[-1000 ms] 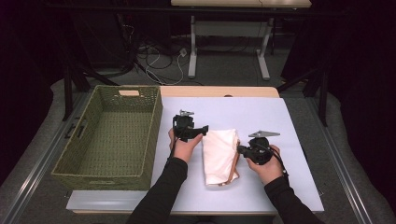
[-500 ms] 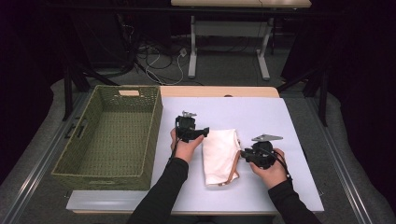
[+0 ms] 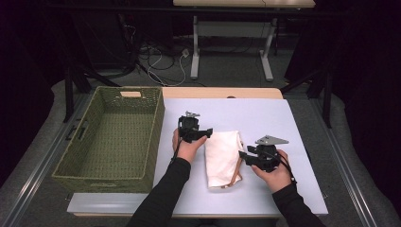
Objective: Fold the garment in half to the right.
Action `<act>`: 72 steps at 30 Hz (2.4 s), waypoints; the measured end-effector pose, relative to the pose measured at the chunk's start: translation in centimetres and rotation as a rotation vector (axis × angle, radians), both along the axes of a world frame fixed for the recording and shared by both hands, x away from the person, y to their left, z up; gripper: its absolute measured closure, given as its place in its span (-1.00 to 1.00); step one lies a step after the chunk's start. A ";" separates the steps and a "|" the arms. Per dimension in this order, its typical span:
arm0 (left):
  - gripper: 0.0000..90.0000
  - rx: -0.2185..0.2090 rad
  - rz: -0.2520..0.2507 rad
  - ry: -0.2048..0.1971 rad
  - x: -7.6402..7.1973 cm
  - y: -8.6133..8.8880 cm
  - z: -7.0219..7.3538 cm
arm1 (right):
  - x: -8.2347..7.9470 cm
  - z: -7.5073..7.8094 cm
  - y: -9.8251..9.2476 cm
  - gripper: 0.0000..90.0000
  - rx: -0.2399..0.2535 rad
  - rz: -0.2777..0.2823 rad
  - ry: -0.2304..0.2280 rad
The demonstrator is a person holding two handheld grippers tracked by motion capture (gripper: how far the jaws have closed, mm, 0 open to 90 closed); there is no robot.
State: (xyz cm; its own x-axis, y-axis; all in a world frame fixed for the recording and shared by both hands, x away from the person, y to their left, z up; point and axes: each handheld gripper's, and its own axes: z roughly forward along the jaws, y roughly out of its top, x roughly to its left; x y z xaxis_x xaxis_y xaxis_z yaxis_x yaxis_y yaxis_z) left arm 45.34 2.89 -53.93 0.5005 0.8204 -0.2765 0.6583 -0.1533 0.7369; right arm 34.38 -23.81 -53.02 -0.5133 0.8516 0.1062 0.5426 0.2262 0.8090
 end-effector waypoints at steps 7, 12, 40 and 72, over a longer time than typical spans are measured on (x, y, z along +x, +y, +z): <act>-0.30 0.037 -0.003 -0.010 0.2 0.1 0.3 | -0.1 0.4 0.2 0.00 0.007 0.031 -0.034; -0.32 0.058 -0.004 0.019 0.3 0.2 0.6 | 0.0 0.4 0.5 -0.11 -0.020 0.064 -0.042; -0.51 0.099 -0.092 0.054 2.0 -0.6 1.8 | -0.9 1.6 2.5 -0.59 -0.153 0.234 -0.054; 0.01 0.124 -0.157 0.167 3.8 -1.1 -0.6 | -1.1 1.6 2.4 -0.68 -0.175 0.289 -0.022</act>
State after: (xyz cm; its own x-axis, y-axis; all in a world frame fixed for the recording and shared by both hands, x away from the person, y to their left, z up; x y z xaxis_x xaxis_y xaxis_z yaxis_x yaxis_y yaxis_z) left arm 49.16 1.80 -54.58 0.5798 0.7692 -0.2687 0.7307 -0.3451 0.5891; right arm 33.26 -21.44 -51.37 -0.7368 0.6747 -0.0428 0.4186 0.5050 0.7548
